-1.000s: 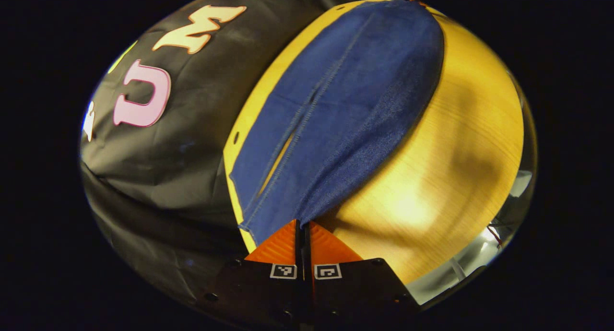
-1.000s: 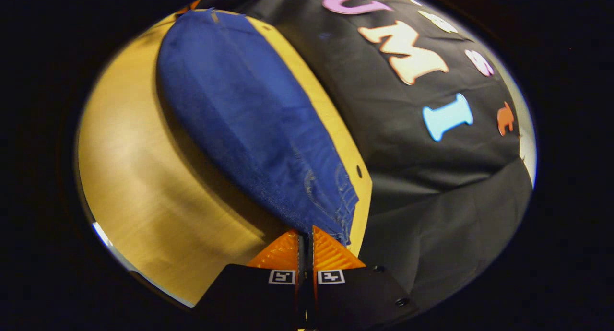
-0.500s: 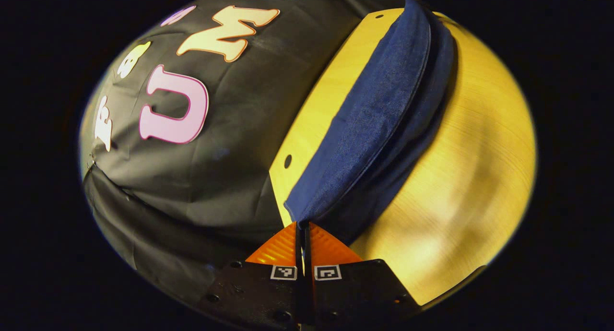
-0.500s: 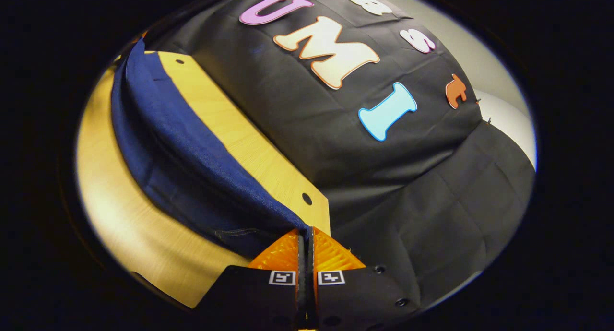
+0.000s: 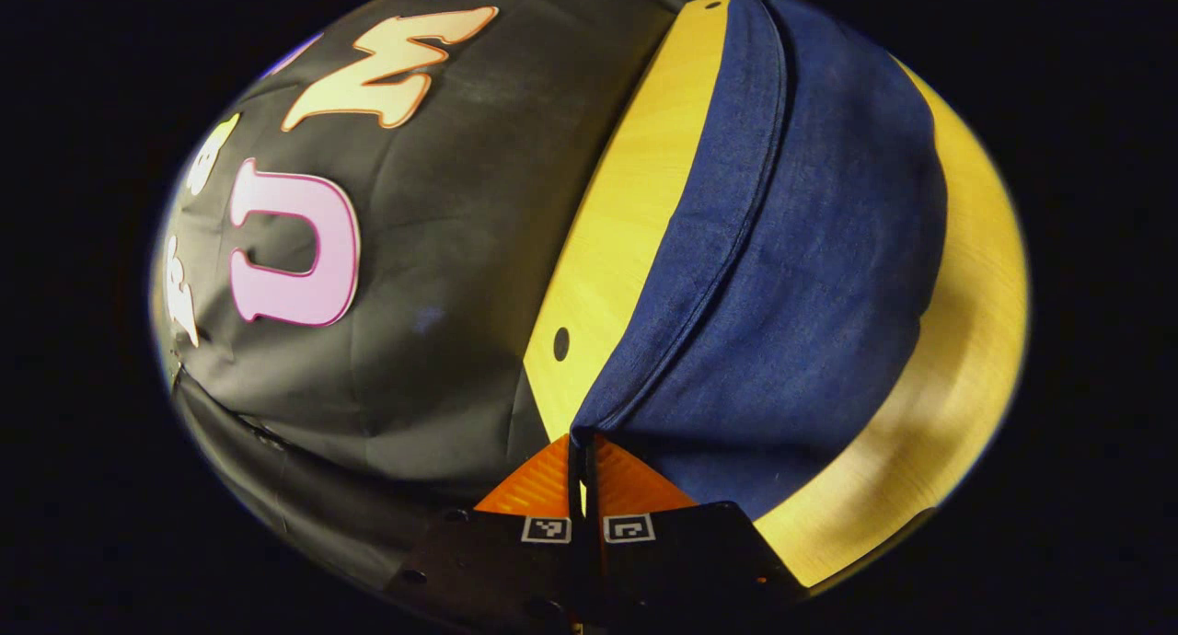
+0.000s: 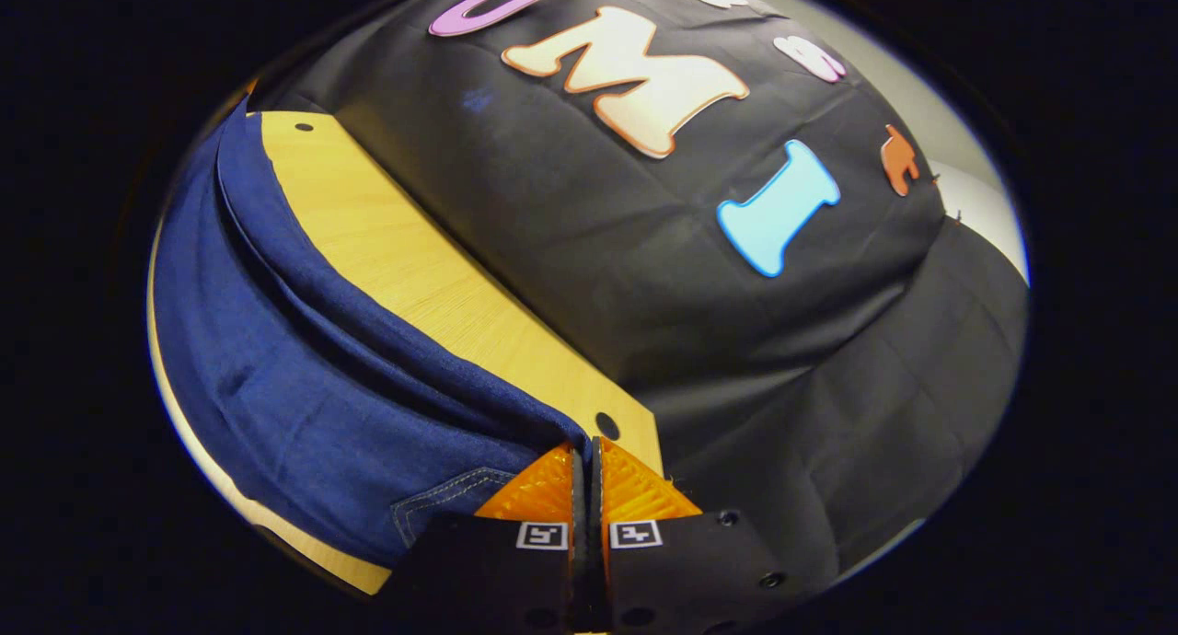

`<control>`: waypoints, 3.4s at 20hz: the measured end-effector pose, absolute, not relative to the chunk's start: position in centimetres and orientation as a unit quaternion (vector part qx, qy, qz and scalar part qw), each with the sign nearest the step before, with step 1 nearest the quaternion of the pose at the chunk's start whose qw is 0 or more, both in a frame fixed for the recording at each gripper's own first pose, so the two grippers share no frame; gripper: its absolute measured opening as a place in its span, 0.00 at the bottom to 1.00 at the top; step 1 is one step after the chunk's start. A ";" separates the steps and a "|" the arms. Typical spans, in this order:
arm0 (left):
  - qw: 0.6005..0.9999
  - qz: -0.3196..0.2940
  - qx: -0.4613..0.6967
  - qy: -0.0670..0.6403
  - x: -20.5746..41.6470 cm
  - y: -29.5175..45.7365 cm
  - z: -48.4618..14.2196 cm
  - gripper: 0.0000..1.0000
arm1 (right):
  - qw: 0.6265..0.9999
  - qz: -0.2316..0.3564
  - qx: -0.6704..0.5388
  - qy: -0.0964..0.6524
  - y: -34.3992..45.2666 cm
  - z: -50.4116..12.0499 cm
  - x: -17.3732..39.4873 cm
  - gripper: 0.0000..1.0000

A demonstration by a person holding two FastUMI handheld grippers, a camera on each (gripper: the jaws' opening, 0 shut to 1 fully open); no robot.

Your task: Grasp the waist and the cuffs of the jeans and fold them to make the two legs overlap; first hold the waist and fold one-third of the jeans toward the cuffs, then hold the cuffs and fold the remaining one-third in the same direction to finish folding.

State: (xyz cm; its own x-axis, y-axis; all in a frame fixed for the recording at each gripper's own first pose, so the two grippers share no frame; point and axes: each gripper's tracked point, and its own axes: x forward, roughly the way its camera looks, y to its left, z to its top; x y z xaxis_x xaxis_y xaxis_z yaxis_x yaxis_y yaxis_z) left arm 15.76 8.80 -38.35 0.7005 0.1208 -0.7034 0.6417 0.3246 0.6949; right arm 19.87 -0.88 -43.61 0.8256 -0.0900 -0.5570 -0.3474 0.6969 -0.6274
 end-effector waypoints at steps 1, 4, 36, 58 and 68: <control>0.732 -0.177 0.556 0.352 15.8 8.8 -39.7 0.00 | 0.873 0.081 -0.381 0.292 -0.5 -45.2 20.3 0.02; 0.735 -0.174 0.545 0.365 15.4 8.8 -42.1 0.00 | 0.863 0.085 -0.385 0.316 -0.7 -48.1 20.7 0.06; 0.969 0.028 -0.042 0.241 17.2 9.0 -16.7 0.95 | 0.834 -0.259 0.240 0.424 -19.2 -48.9 12.0 0.04; 0.934 -0.053 -0.093 0.341 15.7 20.0 -26.3 0.94 | 0.963 0.073 0.119 0.228 -15.1 -30.5 13.1 0.04; 0.894 -0.091 -0.075 0.432 12.0 21.8 -33.8 0.95 | 0.917 0.164 0.120 0.344 -14.3 -33.7 15.0 0.03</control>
